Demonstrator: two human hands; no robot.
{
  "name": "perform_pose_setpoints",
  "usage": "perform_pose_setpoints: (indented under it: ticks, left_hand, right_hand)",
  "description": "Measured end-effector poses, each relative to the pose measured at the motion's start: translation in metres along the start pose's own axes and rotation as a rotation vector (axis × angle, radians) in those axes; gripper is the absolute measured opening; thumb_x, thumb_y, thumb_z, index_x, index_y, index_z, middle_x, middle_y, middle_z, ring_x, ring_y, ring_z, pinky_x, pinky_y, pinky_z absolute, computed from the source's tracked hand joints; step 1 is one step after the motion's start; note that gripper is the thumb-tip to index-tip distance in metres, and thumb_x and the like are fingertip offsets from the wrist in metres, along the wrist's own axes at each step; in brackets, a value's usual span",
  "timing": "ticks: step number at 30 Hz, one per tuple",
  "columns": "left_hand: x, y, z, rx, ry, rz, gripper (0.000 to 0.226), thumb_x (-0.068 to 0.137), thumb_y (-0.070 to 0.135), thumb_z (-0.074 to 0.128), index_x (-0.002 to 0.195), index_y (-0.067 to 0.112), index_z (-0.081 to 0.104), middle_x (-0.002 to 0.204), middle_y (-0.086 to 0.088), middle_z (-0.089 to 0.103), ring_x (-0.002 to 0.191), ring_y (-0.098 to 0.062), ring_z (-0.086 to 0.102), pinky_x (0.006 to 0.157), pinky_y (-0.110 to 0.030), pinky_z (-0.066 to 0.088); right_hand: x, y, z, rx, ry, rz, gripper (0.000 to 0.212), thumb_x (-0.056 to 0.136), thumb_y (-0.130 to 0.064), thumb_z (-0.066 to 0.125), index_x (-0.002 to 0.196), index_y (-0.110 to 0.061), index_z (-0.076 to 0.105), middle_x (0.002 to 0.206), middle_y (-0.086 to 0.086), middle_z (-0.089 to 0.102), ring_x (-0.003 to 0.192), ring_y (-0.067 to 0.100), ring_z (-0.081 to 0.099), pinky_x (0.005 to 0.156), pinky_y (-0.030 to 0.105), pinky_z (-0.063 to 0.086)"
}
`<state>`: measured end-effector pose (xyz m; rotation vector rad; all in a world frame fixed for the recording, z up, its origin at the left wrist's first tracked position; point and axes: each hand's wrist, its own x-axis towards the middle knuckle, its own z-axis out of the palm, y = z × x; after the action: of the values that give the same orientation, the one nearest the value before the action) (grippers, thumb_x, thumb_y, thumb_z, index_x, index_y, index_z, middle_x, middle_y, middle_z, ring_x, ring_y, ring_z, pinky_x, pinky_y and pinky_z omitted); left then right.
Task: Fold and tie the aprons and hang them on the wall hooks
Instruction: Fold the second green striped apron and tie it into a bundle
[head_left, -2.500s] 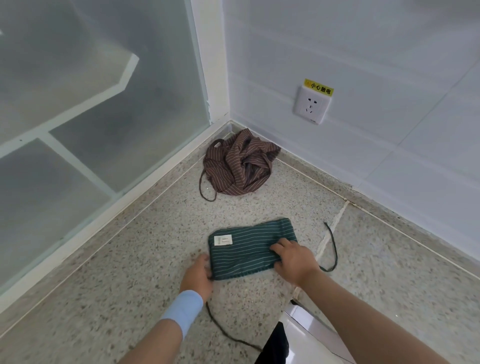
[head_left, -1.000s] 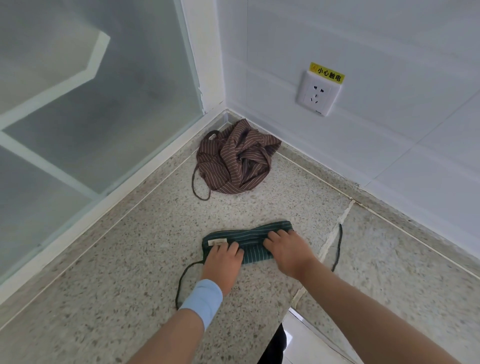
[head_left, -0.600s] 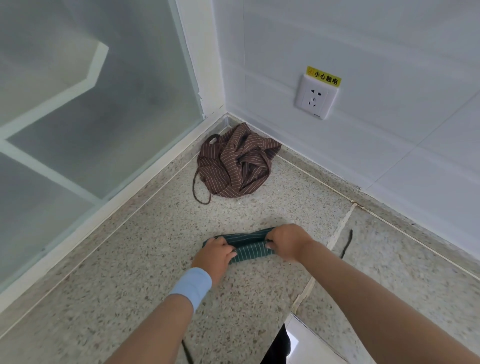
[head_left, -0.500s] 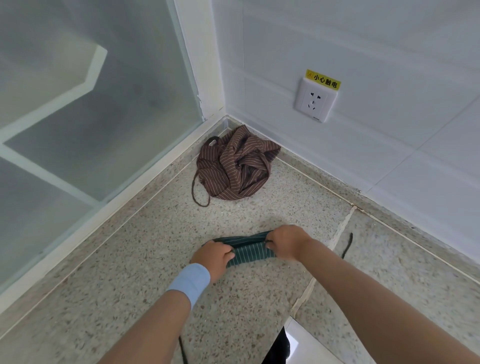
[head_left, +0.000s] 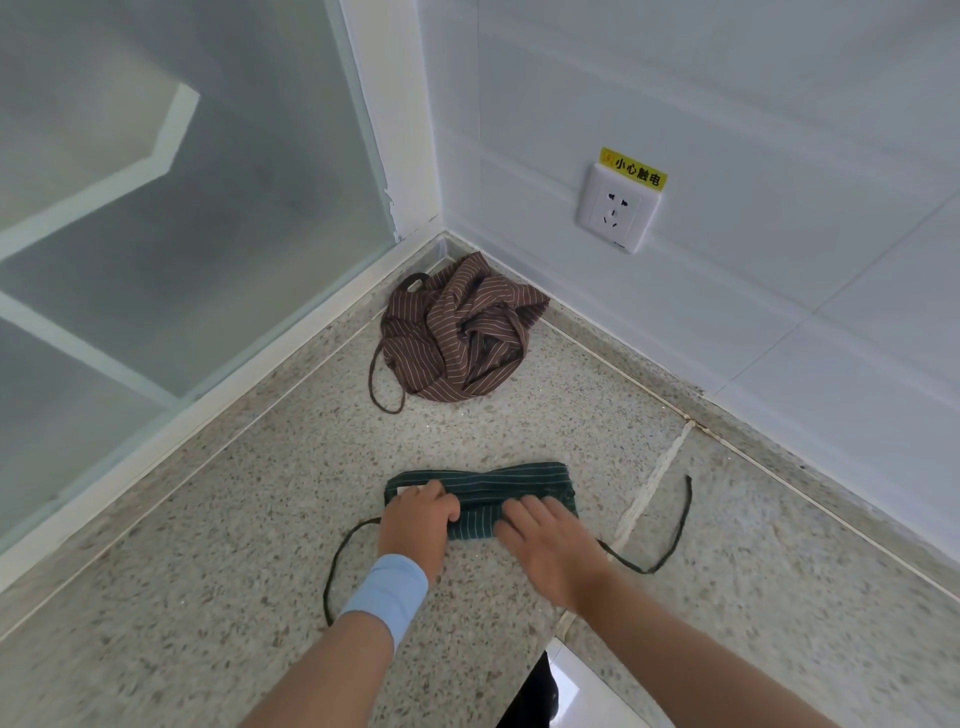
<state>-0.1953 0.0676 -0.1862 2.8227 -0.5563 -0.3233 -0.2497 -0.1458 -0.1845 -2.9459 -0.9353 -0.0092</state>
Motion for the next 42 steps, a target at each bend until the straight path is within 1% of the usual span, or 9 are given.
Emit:
perform_pose_setpoints:
  ticks: [6, 9, 12, 19, 23, 26, 32, 38, 42]
  left_hand:
    - [-0.006, -0.011, 0.013, 0.01, 0.047, 0.087, 0.042, 0.039, -0.012, 0.083, 0.068, 0.019, 0.074, 0.072, 0.004, 0.065, 0.057, -0.016, 0.058, 0.048, -0.022, 0.046]
    - [-0.02, -0.011, 0.016, 0.073, 0.057, 0.171, 0.017, 0.075, 0.02, 0.067, 0.089, 0.016, 0.076, 0.091, 0.002, 0.069, 0.076, -0.018, 0.063, 0.066, -0.03, 0.053]
    - [-0.027, -0.018, 0.012, 0.1, 0.014, 0.151, 0.035, 0.085, 0.038, 0.048, 0.101, 0.017, 0.071, 0.1, 0.001, 0.067, 0.091, -0.018, 0.062, 0.085, -0.037, 0.053]
    - [0.02, -0.033, -0.012, 0.021, -0.226, 0.052, 0.034, 0.104, 0.032, 0.039, 0.12, 0.018, 0.065, 0.117, 0.001, 0.06, 0.114, -0.021, 0.051, 0.092, -0.033, 0.043]
    - [0.048, -0.035, -0.022, 0.006, -0.332, -0.074, 0.036, 0.103, 0.041, 0.041, 0.122, 0.022, 0.065, 0.121, 0.0, 0.049, 0.118, -0.02, 0.037, 0.094, -0.038, 0.045]
    - [0.064, -0.028, -0.029, 0.218, -0.256, -0.185, 0.034, 0.095, 0.053, 0.051, 0.114, 0.027, 0.063, 0.118, 0.001, 0.054, 0.12, -0.024, 0.043, 0.105, -0.046, 0.032]
    - [0.044, -0.008, 0.006, 0.16, 0.146, 0.271, 0.027, 0.058, 0.008, 0.084, 0.079, 0.017, 0.071, 0.081, 0.001, 0.065, 0.073, -0.02, 0.06, 0.064, -0.033, 0.053]
    - [0.021, -0.023, 0.021, 0.067, 0.171, 0.252, 0.041, 0.083, 0.021, 0.054, 0.121, 0.011, 0.066, 0.121, -0.003, 0.067, 0.112, -0.025, 0.061, 0.105, -0.048, 0.045]
    - [0.028, -0.03, 0.011, -0.039, 0.048, 0.189, 0.05, 0.082, 0.025, 0.073, 0.129, 0.018, 0.06, 0.122, 0.002, 0.064, 0.113, -0.019, 0.058, 0.114, -0.04, 0.032]
  right_hand:
    - [-0.005, 0.002, 0.014, -0.029, -0.169, 0.189, 0.057, 0.077, -0.024, 0.075, 0.129, -0.006, 0.059, 0.119, 0.011, 0.065, 0.111, 0.029, 0.064, 0.091, 0.043, 0.056]
    - [0.002, 0.006, 0.01, 0.011, -0.208, 0.202, 0.049, 0.077, -0.02, 0.074, 0.123, -0.008, 0.062, 0.108, 0.006, 0.067, 0.096, 0.023, 0.066, 0.083, 0.038, 0.058]
    - [0.015, 0.013, 0.0, 0.003, -0.27, 0.221, 0.036, 0.09, -0.016, 0.052, 0.126, -0.011, 0.055, 0.109, 0.005, 0.061, 0.094, 0.024, 0.06, 0.084, 0.038, 0.052]
    - [0.052, 0.037, -0.014, 0.3, -0.375, 0.479, 0.03, 0.092, -0.016, 0.044, 0.12, -0.02, 0.056, 0.115, 0.0, 0.057, 0.093, 0.02, 0.058, 0.082, 0.035, 0.052]
    - [0.068, 0.051, -0.017, 0.446, -0.36, 0.671, 0.033, 0.086, -0.014, 0.058, 0.114, -0.025, 0.043, 0.107, -0.002, 0.048, 0.081, 0.017, 0.056, 0.065, 0.028, 0.047]
    - [0.075, 0.06, -0.022, 0.229, -0.416, 0.663, 0.018, 0.09, -0.024, 0.061, 0.107, -0.029, 0.058, 0.11, 0.0, 0.053, 0.095, 0.019, 0.052, 0.082, 0.033, 0.047]
    - [0.074, 0.033, -0.015, -0.031, -0.328, 0.356, 0.025, 0.089, -0.012, 0.061, 0.113, -0.017, 0.056, 0.105, 0.003, 0.055, 0.088, 0.02, 0.055, 0.074, 0.031, 0.047]
    - [0.047, 0.02, 0.011, -0.01, -0.19, 0.445, 0.037, 0.081, -0.029, 0.058, 0.114, -0.014, 0.061, 0.104, 0.004, 0.061, 0.089, 0.025, 0.057, 0.082, 0.039, 0.05]
    - [0.061, 0.024, 0.002, 0.0, -0.266, 0.479, 0.031, 0.091, -0.017, 0.051, 0.121, -0.016, 0.059, 0.112, 0.004, 0.063, 0.104, 0.027, 0.057, 0.105, 0.042, 0.041]
